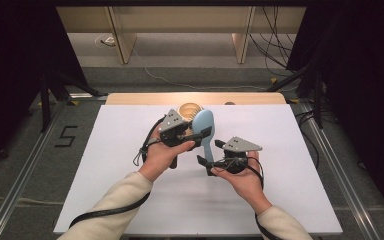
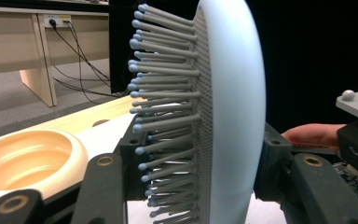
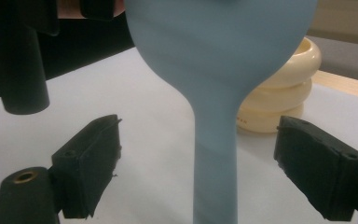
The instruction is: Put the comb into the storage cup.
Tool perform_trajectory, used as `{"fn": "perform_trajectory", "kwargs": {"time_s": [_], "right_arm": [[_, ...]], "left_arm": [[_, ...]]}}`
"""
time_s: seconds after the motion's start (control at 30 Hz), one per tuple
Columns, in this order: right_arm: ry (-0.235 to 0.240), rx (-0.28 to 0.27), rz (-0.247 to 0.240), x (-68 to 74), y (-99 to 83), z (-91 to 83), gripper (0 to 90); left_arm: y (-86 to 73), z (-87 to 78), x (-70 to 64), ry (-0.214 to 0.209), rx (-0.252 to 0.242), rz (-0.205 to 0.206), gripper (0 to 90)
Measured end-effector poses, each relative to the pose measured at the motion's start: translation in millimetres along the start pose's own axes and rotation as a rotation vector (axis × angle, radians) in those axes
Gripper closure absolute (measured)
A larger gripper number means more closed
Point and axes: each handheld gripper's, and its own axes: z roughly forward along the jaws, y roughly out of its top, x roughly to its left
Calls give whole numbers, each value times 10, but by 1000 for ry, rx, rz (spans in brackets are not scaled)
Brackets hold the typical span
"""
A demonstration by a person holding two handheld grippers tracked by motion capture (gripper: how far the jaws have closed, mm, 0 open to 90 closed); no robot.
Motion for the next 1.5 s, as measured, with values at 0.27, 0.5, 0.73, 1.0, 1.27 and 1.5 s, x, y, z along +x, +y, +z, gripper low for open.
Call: {"fn": "perform_trajectory", "kwargs": {"time_s": [0.27,0.5,0.73,1.0,1.27,1.5], "right_arm": [[4,-16,-14,-18,-1,-68,117],[-4,-31,-4,-47,-11,-114,116],[-8,-36,3,-68,-10,-151,112],[-16,-46,0,-110,-6,-214,99],[-31,-62,10,-172,-19,-303,96],[-36,-65,18,-200,-40,-358,96]], "left_arm": [[25,-27,32,23,-8,22,493],[43,-44,40,32,-10,40,493],[67,-66,75,48,-13,38,492],[90,-87,96,55,-15,48,492],[103,-101,115,55,-15,42,492],[127,-119,136,61,-19,50,492]]}}
